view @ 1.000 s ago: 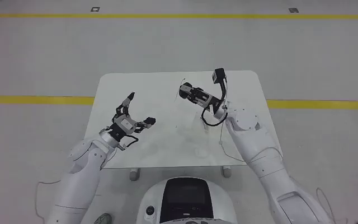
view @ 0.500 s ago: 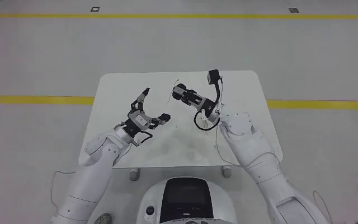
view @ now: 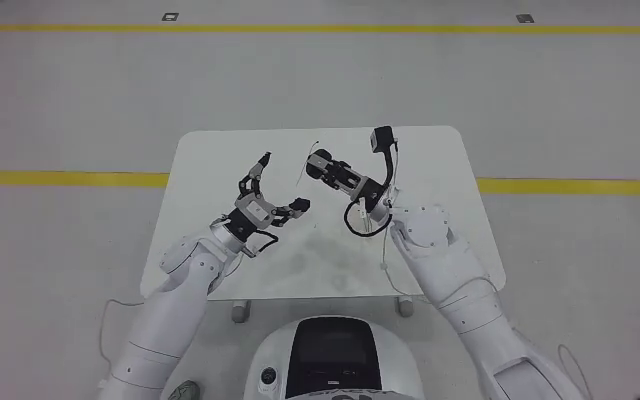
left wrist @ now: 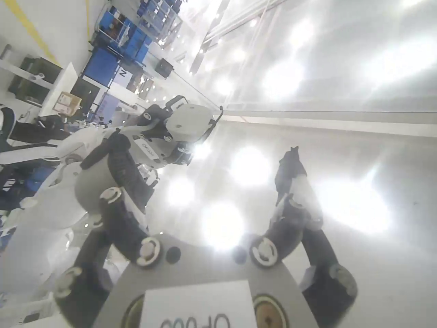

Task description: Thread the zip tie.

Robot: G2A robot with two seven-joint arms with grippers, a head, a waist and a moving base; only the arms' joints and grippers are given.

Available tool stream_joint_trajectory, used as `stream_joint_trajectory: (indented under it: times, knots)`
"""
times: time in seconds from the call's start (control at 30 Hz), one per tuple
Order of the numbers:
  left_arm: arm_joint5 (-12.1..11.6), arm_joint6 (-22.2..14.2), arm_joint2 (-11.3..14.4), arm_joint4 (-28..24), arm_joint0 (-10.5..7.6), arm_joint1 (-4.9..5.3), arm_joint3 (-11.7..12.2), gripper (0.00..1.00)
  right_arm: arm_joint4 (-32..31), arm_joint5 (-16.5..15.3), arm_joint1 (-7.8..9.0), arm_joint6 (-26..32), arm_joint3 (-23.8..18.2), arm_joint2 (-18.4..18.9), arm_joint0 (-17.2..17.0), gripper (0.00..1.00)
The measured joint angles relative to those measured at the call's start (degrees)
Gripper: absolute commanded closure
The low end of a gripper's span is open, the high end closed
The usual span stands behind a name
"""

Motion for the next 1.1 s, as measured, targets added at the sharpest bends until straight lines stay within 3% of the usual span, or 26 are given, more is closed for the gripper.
stream_joint_trajectory:
  times: [0.1, 0.33, 0.53, 0.63, 0.67, 0.7, 1.1]
  knots:
    - [0.0, 0.0, 0.0, 0.0, 0.03, 0.00, 0.0, 0.00, 0.0, 0.0, 0.00, 0.0, 0.0, 0.0, 0.0, 1.00]
    - [-3.2, -0.4, 0.6, -2.4, 0.49, -0.36, 0.0, 0.00, -1.0, 0.8, 0.07, -1.8, -1.5, -0.4, -1.2, 1.00]
    - [-3.7, -0.5, 0.6, -2.6, 0.13, -0.41, 0.3, 0.00, -1.2, 0.7, 0.08, -2.6, -2.1, -0.9, -1.4, 1.00]
    - [-4.4, -0.6, 0.6, -2.6, -0.10, -0.46, 0.5, 0.22, -1.4, 0.8, 0.08, -2.9, -2.4, -1.1, -1.5, 1.00]
    - [-4.6, -0.7, 0.6, -2.6, -0.14, -0.47, 0.5, 0.40, -1.5, 0.7, 0.09, -3.0, -2.5, -1.1, -1.5, 1.00]
    - [-4.7, -0.8, 0.6, -2.5, -0.17, -0.48, 0.5, 0.51, -1.5, 0.6, 0.10, -3.2, -2.5, -1.1, -1.6, 1.00]
    - [-3.1, -1.4, 1.1, -2.9, -0.86, -0.50, 2.1, 0.62, -2.0, 0.3, 0.24, -3.8, -2.7, -1.3, -1.6, 1.00]
